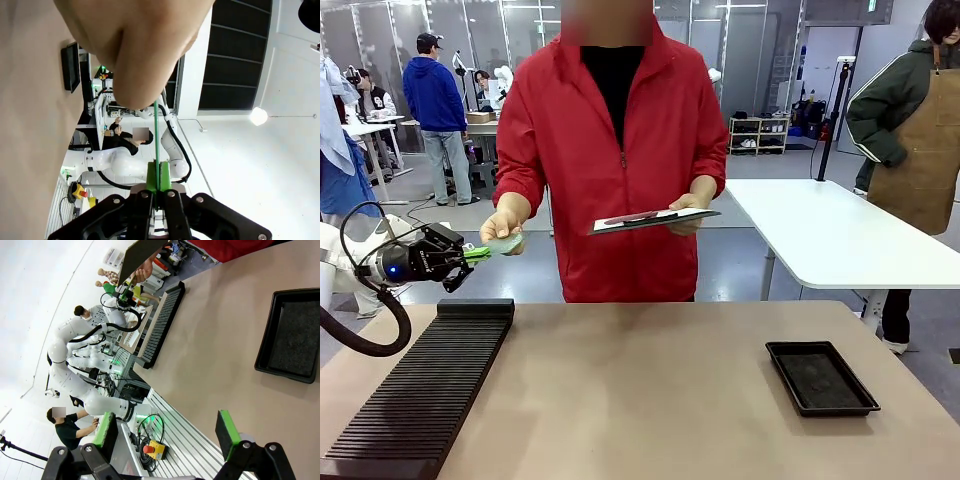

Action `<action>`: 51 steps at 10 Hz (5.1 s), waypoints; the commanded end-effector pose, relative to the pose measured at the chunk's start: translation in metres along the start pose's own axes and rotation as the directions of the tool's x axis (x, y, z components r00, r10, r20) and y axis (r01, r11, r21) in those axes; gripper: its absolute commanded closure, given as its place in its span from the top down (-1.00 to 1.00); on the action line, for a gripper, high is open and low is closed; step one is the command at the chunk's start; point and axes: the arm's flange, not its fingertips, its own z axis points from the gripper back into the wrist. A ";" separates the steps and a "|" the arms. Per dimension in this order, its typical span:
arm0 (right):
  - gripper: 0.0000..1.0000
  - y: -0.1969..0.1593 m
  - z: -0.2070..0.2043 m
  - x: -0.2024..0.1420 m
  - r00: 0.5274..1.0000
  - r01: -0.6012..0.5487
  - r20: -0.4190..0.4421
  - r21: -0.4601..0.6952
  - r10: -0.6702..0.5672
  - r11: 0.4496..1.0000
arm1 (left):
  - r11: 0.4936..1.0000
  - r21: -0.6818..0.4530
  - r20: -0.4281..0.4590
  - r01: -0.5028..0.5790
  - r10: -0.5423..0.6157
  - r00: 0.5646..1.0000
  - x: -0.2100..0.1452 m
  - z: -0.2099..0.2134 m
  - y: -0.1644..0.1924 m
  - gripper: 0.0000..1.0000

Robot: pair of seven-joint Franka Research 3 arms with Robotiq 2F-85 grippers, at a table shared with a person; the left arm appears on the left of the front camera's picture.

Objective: Inspect the PCB.
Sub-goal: Release the Blank PCB you were holding, then pick up the Blank PCB that the human is holding.

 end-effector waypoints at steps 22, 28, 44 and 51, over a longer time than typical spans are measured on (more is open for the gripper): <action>1.00 0.000 0.001 0.001 1.000 -0.007 0.012 0.011 0.007 1.000 | 0.999 0.032 0.032 0.000 -0.001 0.999 0.001 0.002 0.002 1.00; 1.00 0.000 0.001 0.001 1.000 -0.007 0.012 0.011 0.007 1.000 | 0.999 0.032 0.032 0.000 -0.001 0.999 0.001 0.002 0.002 1.00; 1.00 0.000 0.001 0.001 1.000 -0.007 0.012 0.011 0.007 1.000 | 0.947 0.259 0.152 0.190 -0.234 0.960 -0.307 0.156 -0.040 1.00; 1.00 0.000 0.001 0.001 1.000 -0.007 0.012 0.011 0.007 1.000 | 0.956 0.232 0.158 0.177 -0.217 0.963 -0.312 0.166 -0.045 1.00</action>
